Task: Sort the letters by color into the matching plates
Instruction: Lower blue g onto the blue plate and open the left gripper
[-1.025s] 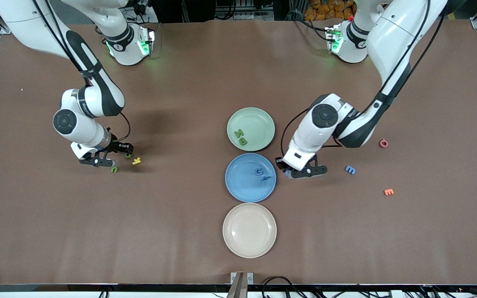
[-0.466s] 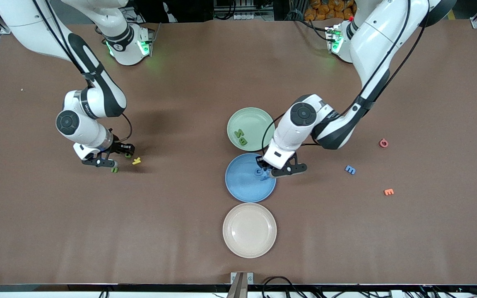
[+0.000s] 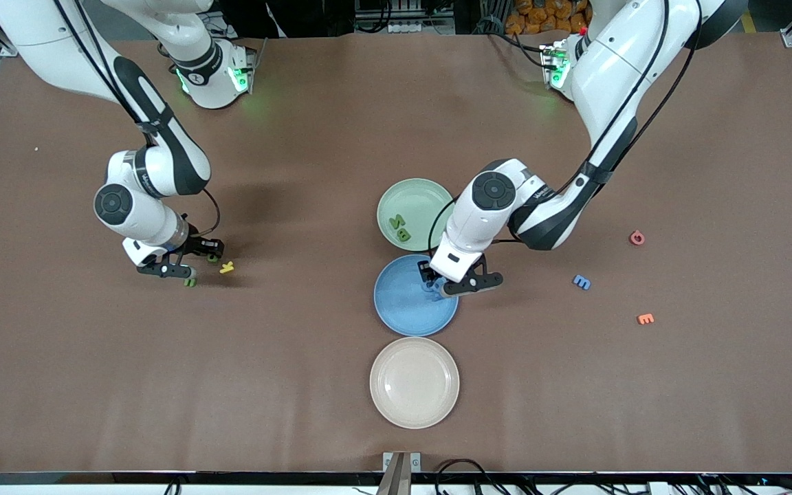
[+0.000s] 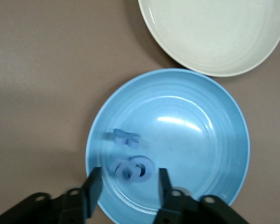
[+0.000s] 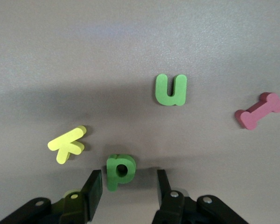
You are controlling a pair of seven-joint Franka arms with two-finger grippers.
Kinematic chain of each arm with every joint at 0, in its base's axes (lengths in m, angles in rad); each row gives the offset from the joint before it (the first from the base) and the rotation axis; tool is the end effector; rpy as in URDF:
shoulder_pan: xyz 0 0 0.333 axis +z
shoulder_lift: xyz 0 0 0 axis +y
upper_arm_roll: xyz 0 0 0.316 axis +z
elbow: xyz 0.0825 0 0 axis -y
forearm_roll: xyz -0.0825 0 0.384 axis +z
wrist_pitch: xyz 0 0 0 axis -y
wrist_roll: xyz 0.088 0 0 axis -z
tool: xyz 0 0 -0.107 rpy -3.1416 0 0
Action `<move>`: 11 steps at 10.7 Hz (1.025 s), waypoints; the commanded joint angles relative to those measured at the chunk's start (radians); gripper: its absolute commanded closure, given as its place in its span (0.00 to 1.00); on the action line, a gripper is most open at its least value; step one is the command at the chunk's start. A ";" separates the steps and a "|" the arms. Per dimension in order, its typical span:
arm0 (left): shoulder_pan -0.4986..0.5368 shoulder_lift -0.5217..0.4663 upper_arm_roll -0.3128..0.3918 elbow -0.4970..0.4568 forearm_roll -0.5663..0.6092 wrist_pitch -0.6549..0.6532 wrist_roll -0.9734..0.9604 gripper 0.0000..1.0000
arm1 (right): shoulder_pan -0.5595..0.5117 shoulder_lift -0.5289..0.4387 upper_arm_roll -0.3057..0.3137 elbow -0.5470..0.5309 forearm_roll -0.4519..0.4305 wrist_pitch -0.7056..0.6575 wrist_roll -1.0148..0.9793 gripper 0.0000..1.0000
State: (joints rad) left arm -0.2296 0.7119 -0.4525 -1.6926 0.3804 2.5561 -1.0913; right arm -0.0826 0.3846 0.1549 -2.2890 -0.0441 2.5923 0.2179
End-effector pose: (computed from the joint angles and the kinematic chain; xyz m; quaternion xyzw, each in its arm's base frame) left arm 0.5633 -0.4113 0.2381 0.9851 0.1217 0.0637 0.1039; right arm 0.5200 0.0417 0.1781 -0.9974 0.0579 0.0401 0.0127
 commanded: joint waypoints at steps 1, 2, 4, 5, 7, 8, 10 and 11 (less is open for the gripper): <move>-0.004 0.003 0.026 0.025 0.026 -0.026 -0.013 0.00 | -0.003 0.013 0.003 0.002 -0.008 0.017 -0.008 0.45; 0.009 0.001 0.028 0.025 0.026 -0.057 -0.007 0.00 | -0.003 0.014 0.003 0.002 -0.008 0.017 -0.008 0.46; 0.042 -0.006 0.028 0.024 0.028 -0.118 -0.002 0.00 | -0.003 0.014 0.003 0.002 -0.008 0.017 -0.008 0.53; 0.067 -0.017 0.028 0.022 0.026 -0.146 -0.007 0.00 | -0.003 0.016 0.003 0.002 -0.008 0.017 -0.008 0.60; 0.123 -0.034 0.026 0.019 0.025 -0.245 -0.004 0.00 | -0.003 0.016 0.003 0.002 -0.008 0.016 -0.006 0.76; 0.151 -0.048 0.023 0.016 0.012 -0.298 -0.028 0.00 | -0.002 0.014 0.003 0.002 -0.008 0.014 -0.006 0.80; 0.197 -0.075 0.025 -0.011 0.012 -0.368 -0.175 0.00 | -0.003 0.013 0.003 0.003 -0.008 0.008 -0.003 0.88; 0.223 -0.089 0.023 -0.030 0.011 -0.370 -0.200 0.00 | -0.002 0.010 0.005 0.005 -0.008 0.002 0.000 0.89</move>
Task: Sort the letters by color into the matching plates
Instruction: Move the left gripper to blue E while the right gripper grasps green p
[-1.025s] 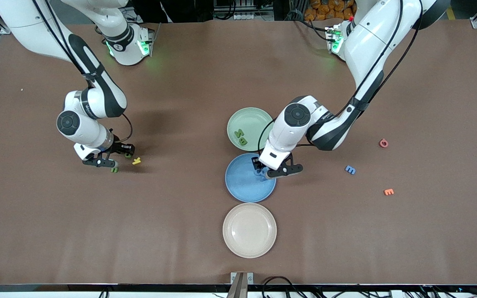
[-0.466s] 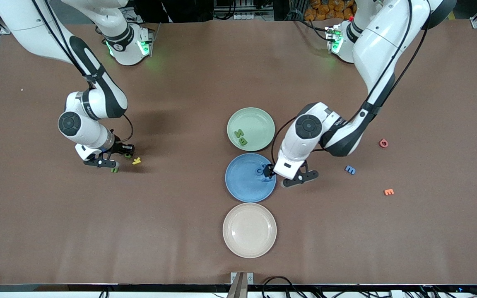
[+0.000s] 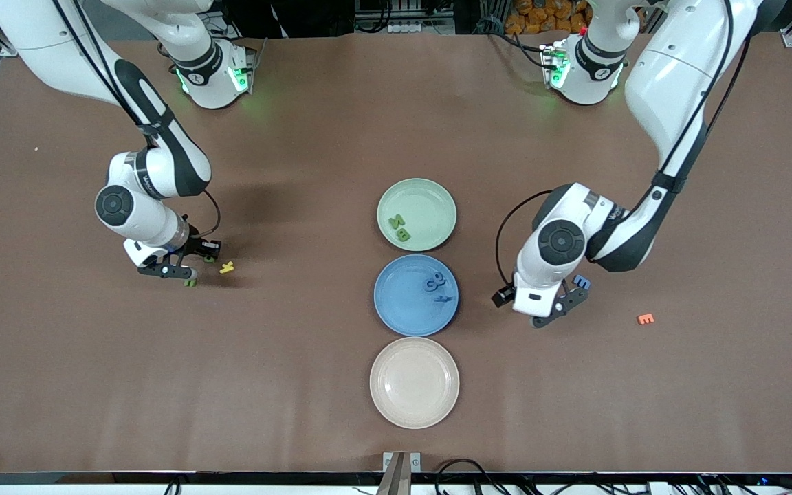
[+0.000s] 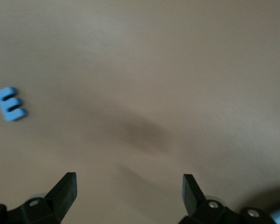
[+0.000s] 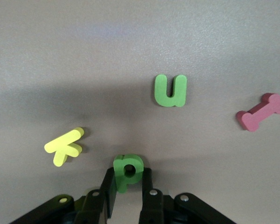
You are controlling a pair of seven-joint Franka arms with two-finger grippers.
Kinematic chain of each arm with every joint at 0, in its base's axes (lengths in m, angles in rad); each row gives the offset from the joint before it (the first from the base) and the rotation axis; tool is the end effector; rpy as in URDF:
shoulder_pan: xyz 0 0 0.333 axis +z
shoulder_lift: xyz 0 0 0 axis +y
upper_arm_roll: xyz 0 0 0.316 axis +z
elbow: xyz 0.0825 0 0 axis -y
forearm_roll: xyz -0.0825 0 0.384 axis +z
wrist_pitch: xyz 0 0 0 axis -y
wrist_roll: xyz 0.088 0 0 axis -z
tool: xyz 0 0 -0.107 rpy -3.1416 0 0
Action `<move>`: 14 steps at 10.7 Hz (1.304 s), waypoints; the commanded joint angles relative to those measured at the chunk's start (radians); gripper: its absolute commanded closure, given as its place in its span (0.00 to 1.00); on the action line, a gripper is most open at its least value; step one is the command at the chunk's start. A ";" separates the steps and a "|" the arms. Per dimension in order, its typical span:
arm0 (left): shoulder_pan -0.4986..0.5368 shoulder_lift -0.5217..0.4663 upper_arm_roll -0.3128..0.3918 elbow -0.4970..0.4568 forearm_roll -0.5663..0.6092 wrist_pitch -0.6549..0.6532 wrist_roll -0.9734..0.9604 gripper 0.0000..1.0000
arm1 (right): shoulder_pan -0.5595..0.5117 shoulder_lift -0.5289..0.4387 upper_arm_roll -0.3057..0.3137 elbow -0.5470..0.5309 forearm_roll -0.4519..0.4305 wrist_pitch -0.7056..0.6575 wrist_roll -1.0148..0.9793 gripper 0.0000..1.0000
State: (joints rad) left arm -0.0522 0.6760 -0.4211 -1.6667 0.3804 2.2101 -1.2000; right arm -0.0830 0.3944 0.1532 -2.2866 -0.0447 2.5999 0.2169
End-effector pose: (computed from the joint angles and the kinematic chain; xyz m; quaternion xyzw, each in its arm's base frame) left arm 0.6192 -0.2681 0.2330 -0.9601 -0.2776 0.0059 0.0329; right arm 0.5204 0.0408 0.1744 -0.9974 0.0583 0.0400 0.0132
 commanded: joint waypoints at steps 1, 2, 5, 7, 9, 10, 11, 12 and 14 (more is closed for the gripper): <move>0.073 -0.055 -0.013 -0.068 0.011 -0.023 -0.143 0.00 | -0.003 -0.005 0.006 0.007 -0.007 -0.009 0.007 0.89; 0.104 -0.056 -0.014 -0.079 0.011 -0.015 -0.180 0.00 | -0.003 -0.011 0.006 0.021 -0.006 -0.032 0.006 0.90; 0.247 -0.162 -0.045 -0.316 0.018 0.223 -0.165 0.00 | -0.006 -0.012 0.008 0.121 0.011 -0.222 0.007 0.90; 0.287 -0.161 -0.044 -0.343 0.029 0.264 -0.158 0.00 | -0.006 -0.016 0.009 0.174 0.022 -0.304 0.009 0.91; 0.340 -0.161 -0.044 -0.404 0.029 0.333 -0.101 0.00 | -0.001 -0.019 0.012 0.202 0.086 -0.354 0.013 0.91; 0.339 -0.156 -0.042 -0.418 0.029 0.356 -0.102 0.00 | 0.002 -0.019 0.014 0.217 0.092 -0.374 0.027 0.91; 0.339 -0.147 -0.039 -0.418 0.028 0.356 -0.105 0.00 | 0.011 -0.019 0.015 0.220 0.107 -0.377 0.051 0.91; 0.339 -0.139 -0.036 -0.418 0.029 0.356 -0.105 0.00 | 0.025 -0.020 0.029 0.228 0.109 -0.377 0.118 0.91; 0.339 -0.131 -0.034 -0.416 0.041 0.356 -0.116 0.00 | 0.037 -0.019 0.072 0.246 0.109 -0.385 0.243 0.91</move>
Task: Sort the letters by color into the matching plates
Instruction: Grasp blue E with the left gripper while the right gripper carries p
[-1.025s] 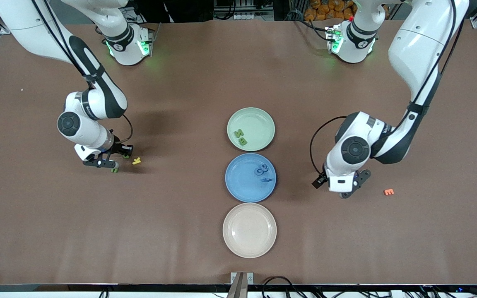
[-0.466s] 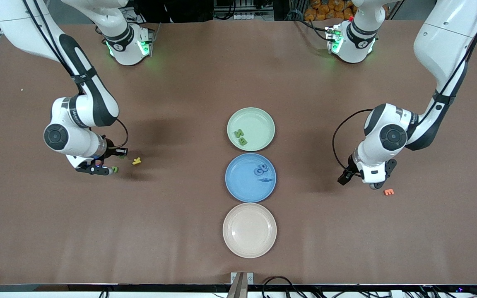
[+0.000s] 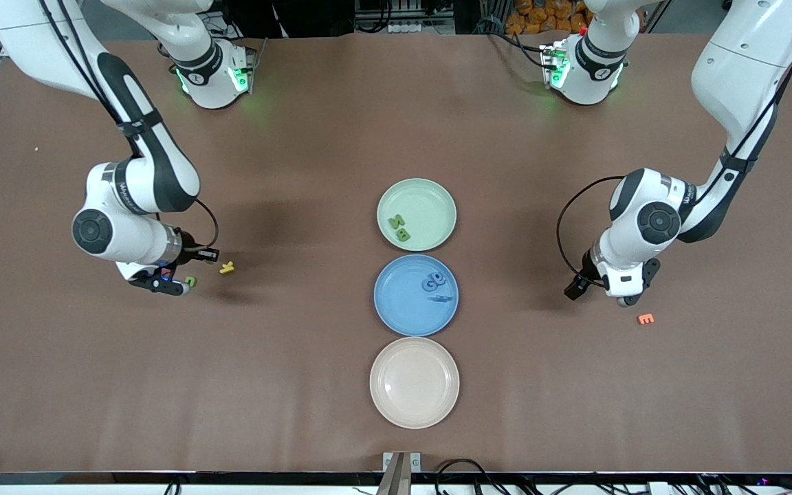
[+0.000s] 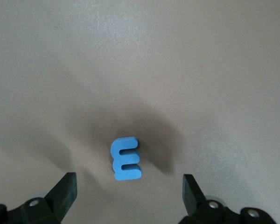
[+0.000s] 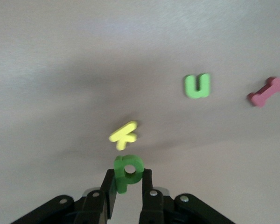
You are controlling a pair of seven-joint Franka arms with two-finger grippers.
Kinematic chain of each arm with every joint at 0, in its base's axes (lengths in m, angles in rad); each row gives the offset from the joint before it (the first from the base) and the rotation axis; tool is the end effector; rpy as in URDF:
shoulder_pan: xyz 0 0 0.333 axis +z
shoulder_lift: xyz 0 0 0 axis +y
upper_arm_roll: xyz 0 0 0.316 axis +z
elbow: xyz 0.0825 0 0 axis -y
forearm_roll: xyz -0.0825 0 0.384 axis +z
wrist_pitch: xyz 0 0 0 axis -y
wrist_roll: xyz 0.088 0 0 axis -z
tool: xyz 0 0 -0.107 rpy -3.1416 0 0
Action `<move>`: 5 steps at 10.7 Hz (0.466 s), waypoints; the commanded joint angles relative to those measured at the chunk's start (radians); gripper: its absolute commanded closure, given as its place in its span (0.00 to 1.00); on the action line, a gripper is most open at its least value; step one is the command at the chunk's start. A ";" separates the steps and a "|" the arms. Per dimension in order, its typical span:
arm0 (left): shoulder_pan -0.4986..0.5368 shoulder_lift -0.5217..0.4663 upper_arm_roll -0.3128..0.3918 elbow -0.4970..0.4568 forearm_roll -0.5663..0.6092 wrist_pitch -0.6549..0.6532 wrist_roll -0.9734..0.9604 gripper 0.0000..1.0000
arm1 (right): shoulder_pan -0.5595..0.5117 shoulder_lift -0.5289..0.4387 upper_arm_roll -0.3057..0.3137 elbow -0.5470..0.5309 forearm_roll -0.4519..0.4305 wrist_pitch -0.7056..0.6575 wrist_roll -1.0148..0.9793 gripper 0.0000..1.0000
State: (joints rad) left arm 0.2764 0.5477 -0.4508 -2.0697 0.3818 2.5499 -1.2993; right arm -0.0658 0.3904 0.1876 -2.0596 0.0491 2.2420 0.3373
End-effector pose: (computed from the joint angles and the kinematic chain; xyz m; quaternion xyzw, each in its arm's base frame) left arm 0.5774 -0.1063 0.1871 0.9079 0.4190 0.0000 0.0114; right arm 0.5654 0.0700 0.2317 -0.9853 0.1271 0.1104 0.0292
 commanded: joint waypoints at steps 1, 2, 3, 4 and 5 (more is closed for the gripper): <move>0.010 0.000 -0.003 -0.012 0.040 0.016 -0.018 0.00 | 0.024 -0.013 0.055 0.024 0.015 -0.027 0.167 0.91; 0.009 0.003 0.004 -0.009 0.048 0.016 -0.020 0.00 | 0.027 -0.013 0.082 0.029 0.015 -0.025 0.233 0.91; 0.006 0.004 0.018 -0.004 0.066 0.018 -0.021 0.00 | 0.040 -0.012 0.105 0.030 0.015 -0.019 0.300 0.91; 0.006 0.021 0.018 0.005 0.081 0.024 -0.032 0.00 | 0.066 -0.010 0.125 0.038 0.015 -0.013 0.378 0.91; 0.006 0.032 0.024 0.016 0.101 0.032 -0.040 0.00 | 0.076 -0.001 0.148 0.048 0.015 -0.010 0.446 0.91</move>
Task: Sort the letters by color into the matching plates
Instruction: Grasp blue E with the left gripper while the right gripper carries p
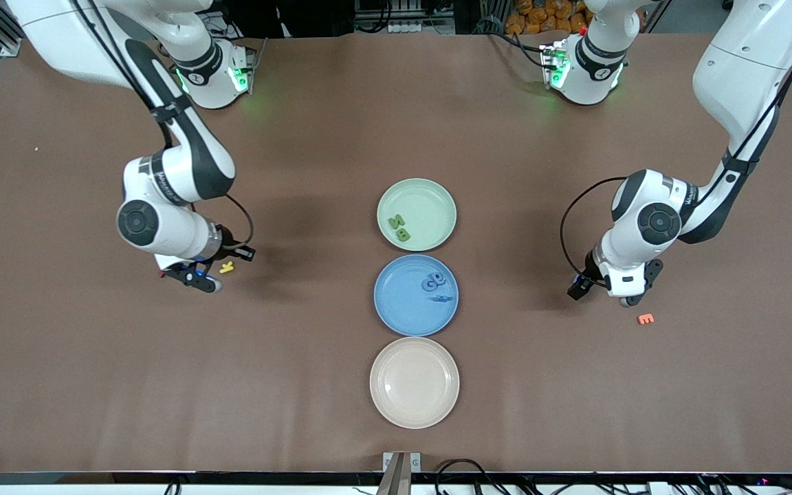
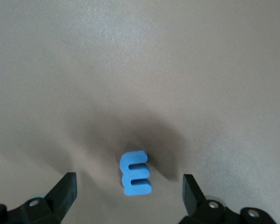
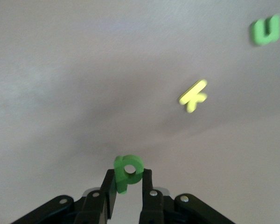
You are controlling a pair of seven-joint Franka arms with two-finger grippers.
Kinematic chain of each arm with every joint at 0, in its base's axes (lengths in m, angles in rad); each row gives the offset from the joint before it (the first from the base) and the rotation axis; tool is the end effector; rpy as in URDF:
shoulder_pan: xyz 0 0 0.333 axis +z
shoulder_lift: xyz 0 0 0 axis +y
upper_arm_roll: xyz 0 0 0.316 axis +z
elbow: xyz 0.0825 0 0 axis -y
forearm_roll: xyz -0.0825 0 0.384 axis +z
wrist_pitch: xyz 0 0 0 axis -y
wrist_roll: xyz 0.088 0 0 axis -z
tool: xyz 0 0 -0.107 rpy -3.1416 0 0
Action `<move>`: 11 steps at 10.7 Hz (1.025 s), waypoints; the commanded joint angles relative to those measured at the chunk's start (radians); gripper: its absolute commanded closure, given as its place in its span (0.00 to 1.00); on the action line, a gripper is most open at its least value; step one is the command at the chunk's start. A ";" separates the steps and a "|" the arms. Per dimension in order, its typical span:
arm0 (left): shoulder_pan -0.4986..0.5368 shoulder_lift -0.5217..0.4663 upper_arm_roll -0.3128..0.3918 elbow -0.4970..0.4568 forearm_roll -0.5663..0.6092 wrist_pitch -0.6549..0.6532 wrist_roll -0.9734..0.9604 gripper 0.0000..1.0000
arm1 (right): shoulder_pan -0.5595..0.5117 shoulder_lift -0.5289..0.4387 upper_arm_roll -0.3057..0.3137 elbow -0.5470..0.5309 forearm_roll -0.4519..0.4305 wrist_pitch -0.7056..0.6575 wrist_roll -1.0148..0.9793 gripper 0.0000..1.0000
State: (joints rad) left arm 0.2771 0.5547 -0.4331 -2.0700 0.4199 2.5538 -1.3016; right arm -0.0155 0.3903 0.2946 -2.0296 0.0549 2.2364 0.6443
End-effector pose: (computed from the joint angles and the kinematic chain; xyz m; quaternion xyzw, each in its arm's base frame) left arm 0.5777 -0.0968 0.1813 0.9107 0.4129 0.0066 0.0008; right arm 0.5585 0.1589 0.2484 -0.9723 0.2044 0.1092 0.0306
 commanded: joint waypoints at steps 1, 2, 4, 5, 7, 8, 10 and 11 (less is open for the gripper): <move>0.007 0.027 0.007 0.016 0.071 0.028 -0.042 0.00 | 0.041 0.002 0.052 0.023 0.010 0.006 0.174 0.91; 0.002 0.028 0.007 0.018 0.073 0.028 -0.050 0.00 | 0.063 0.007 0.054 0.025 0.010 0.023 0.211 0.91; -0.006 0.031 0.007 0.025 0.076 0.028 -0.067 0.00 | 0.106 0.015 0.060 0.032 0.010 0.042 0.283 0.91; -0.007 0.037 0.007 0.027 0.076 0.028 -0.067 0.00 | 0.130 0.015 0.060 0.038 0.010 0.043 0.332 0.91; -0.007 0.039 0.007 0.028 0.104 0.028 -0.067 0.12 | 0.176 0.019 0.084 0.057 0.010 0.055 0.441 0.92; -0.007 0.040 0.007 0.025 0.121 0.028 -0.068 0.56 | 0.208 0.025 0.084 0.074 0.010 0.055 0.495 0.93; -0.006 0.039 0.007 0.024 0.125 0.026 -0.068 1.00 | 0.247 0.027 0.084 0.103 0.010 0.052 0.570 0.93; -0.006 0.039 0.007 0.024 0.125 0.026 -0.068 1.00 | 0.256 0.027 0.084 0.103 0.010 0.057 0.572 0.93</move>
State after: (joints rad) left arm 0.2713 0.5821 -0.4300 -2.0472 0.5066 2.5796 -1.3371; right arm 0.2267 0.4012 0.3770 -1.9581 0.0565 2.2954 1.1794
